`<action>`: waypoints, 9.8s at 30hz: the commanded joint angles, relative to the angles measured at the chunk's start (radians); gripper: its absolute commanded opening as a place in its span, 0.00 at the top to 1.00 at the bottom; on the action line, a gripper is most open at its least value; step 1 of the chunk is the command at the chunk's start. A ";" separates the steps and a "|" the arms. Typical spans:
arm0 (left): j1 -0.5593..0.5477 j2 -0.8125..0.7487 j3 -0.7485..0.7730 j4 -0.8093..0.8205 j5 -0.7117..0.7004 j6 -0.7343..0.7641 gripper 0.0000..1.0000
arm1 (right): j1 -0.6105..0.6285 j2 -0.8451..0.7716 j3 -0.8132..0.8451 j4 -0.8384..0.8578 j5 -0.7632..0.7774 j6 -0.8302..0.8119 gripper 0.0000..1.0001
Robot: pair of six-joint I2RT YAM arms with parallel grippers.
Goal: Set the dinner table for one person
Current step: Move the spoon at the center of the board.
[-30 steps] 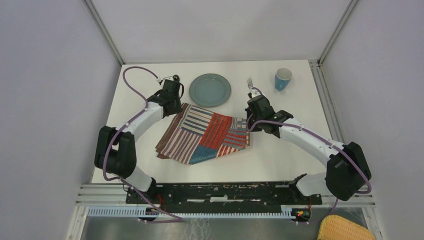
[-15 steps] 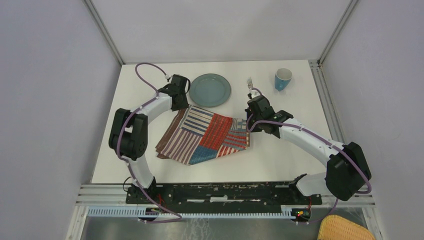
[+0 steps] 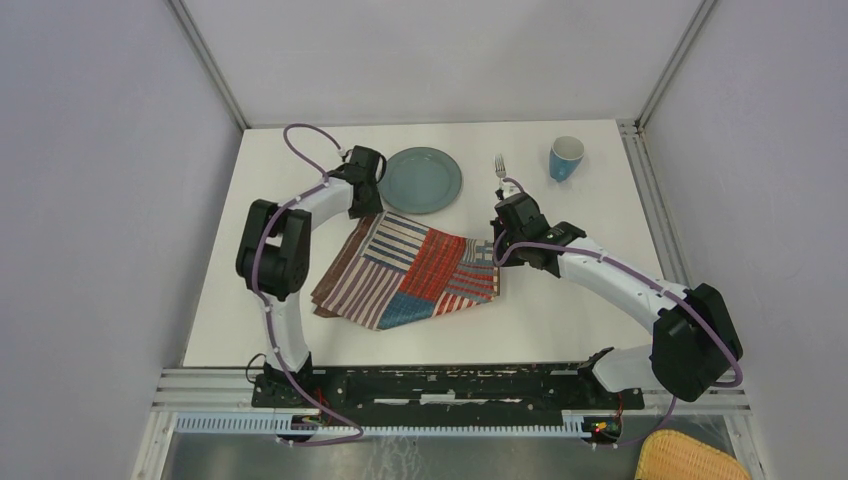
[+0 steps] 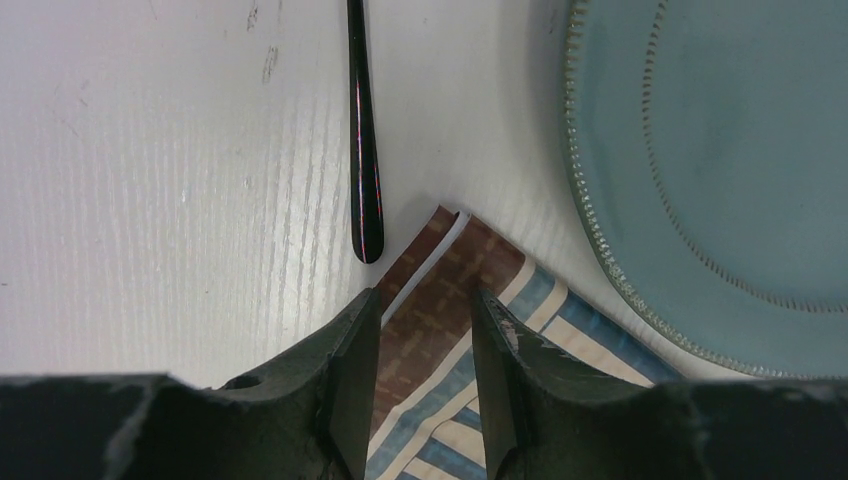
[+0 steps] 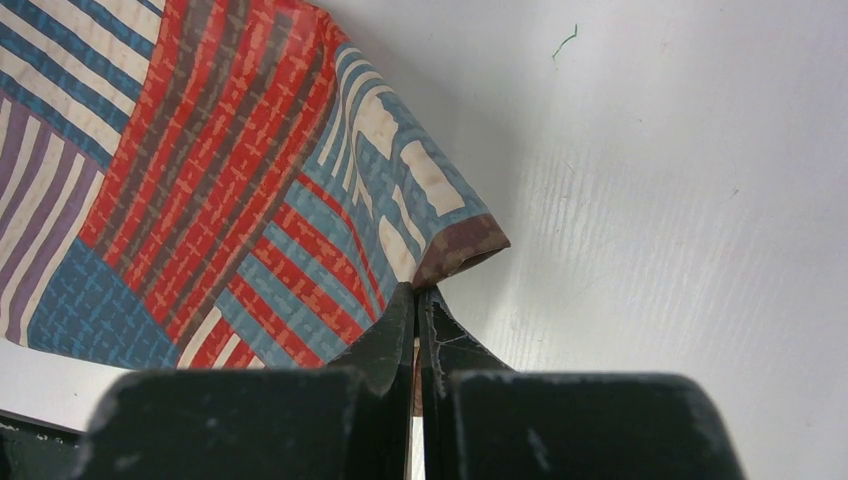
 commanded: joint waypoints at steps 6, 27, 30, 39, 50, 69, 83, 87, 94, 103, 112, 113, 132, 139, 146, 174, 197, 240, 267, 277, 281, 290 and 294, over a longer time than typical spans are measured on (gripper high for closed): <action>0.035 0.051 0.071 0.029 0.023 0.054 0.50 | 0.001 -0.007 0.011 0.034 -0.024 -0.001 1.00; 0.049 0.011 0.064 0.062 -0.004 0.081 0.51 | 0.001 0.010 -0.009 0.048 -0.027 -0.002 1.00; 0.047 -0.008 0.074 0.069 0.006 0.096 0.51 | 0.001 0.017 -0.008 0.051 -0.031 -0.001 1.00; 0.044 -0.036 0.049 0.124 0.087 0.115 0.50 | 0.001 0.014 -0.008 0.048 -0.024 -0.001 1.00; 0.037 -0.004 0.093 0.124 0.229 0.169 0.48 | 0.000 0.039 0.006 0.059 -0.031 0.002 1.00; 0.041 0.053 0.105 0.042 0.110 0.168 0.47 | 0.000 0.055 0.027 0.056 -0.030 -0.002 1.00; 0.049 0.087 0.097 -0.007 0.090 0.140 0.46 | 0.001 0.041 0.013 0.050 -0.022 -0.005 1.00; 0.048 0.103 0.108 -0.012 0.118 0.135 0.46 | 0.000 0.038 0.012 0.046 -0.020 -0.005 1.00; 0.048 0.105 0.102 0.002 0.168 0.130 0.47 | -0.001 0.037 0.009 0.044 -0.017 -0.007 1.00; 0.050 0.131 0.129 -0.009 0.180 0.127 0.46 | -0.002 0.044 0.016 0.045 -0.020 -0.008 1.00; 0.050 0.193 0.190 -0.008 0.170 0.139 0.46 | -0.002 0.038 0.007 0.035 -0.010 -0.008 1.00; 0.050 0.202 0.199 -0.008 0.168 0.142 0.46 | -0.001 0.035 0.007 0.033 -0.008 -0.010 1.00; 0.108 0.260 0.289 -0.036 0.105 0.149 0.46 | -0.004 0.056 0.024 0.026 -0.010 -0.016 1.00; 0.108 0.187 0.284 -0.058 0.093 0.126 0.46 | -0.004 0.059 0.021 0.033 -0.013 -0.016 1.00; 0.074 0.015 0.135 -0.053 0.067 0.034 0.74 | -0.005 0.066 0.026 0.047 -0.026 -0.013 1.00; -0.005 -0.186 -0.156 -0.106 -0.174 -0.222 0.98 | -0.007 0.052 0.028 0.030 -0.058 -0.055 1.00; 0.035 -0.115 -0.146 -0.160 -0.208 -0.265 0.97 | -0.028 0.041 0.020 0.037 -0.091 -0.059 1.00; 0.116 -0.155 -0.169 -0.257 -0.227 -0.256 0.98 | -0.034 0.062 0.029 0.046 -0.102 -0.046 1.00; 0.196 -0.270 -0.153 -0.231 -0.185 -0.193 0.98 | -0.034 0.071 0.022 0.060 -0.115 -0.041 1.00; 0.115 -0.239 -0.190 -0.039 0.030 -0.086 0.91 | -0.036 0.080 0.029 0.062 -0.108 -0.035 1.00; 0.114 -0.181 -0.160 0.011 0.083 -0.046 0.79 | -0.037 0.070 0.024 0.056 -0.098 -0.034 1.00; 0.116 -0.107 -0.075 0.088 0.151 0.061 0.62 | -0.038 0.054 0.013 0.050 -0.081 -0.029 1.00; 0.119 -0.090 -0.053 0.106 0.164 0.100 0.61 | -0.040 0.047 0.009 0.045 -0.073 -0.031 1.00</action>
